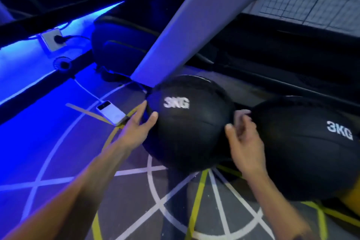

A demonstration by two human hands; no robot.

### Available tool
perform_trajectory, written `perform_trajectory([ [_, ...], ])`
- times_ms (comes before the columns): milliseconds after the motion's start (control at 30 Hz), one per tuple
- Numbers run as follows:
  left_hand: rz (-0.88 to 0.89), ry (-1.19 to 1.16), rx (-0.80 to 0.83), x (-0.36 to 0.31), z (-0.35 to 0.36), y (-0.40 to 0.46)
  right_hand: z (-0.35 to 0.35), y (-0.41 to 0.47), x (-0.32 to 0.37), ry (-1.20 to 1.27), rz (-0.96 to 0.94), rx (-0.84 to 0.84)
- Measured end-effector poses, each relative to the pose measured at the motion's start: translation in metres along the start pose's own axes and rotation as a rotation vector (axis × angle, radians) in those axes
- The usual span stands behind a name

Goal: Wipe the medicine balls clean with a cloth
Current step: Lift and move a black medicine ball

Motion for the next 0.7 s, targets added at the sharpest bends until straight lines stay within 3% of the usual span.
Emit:
perform_trajectory([
  [100,-0.034,0.106,0.023,-0.003,0.002,0.007,0.028,-0.009,0.019,-0.123,-0.217,0.154],
  [200,0.068,0.231,0.129,-0.018,0.009,0.008,0.046,-0.005,0.007,-0.228,-0.096,0.308],
  [367,0.184,0.318,0.003,-0.028,0.008,0.019,0.032,0.014,-0.011,-0.175,0.076,0.193],
  [500,0.013,0.111,-0.203,-0.021,-0.008,0.032,0.015,0.024,-0.013,-0.15,0.114,0.154],
  [600,-0.135,0.044,-0.119,0.0,0.003,0.042,0.009,0.039,-0.012,-0.08,0.186,0.167],
  [700,-0.124,0.052,-0.021,0.008,0.012,0.045,0.003,0.065,-0.006,-0.074,0.15,0.096],
])
Point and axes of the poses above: each hand's wrist, its own y-axis towards the middle knuckle, its own z-axis out of the palm, x = y × z, the point moved 6 cm from there along y, towards the middle knuckle, and after that the axes turned 8 degrees about y, right-handed, at the moved point
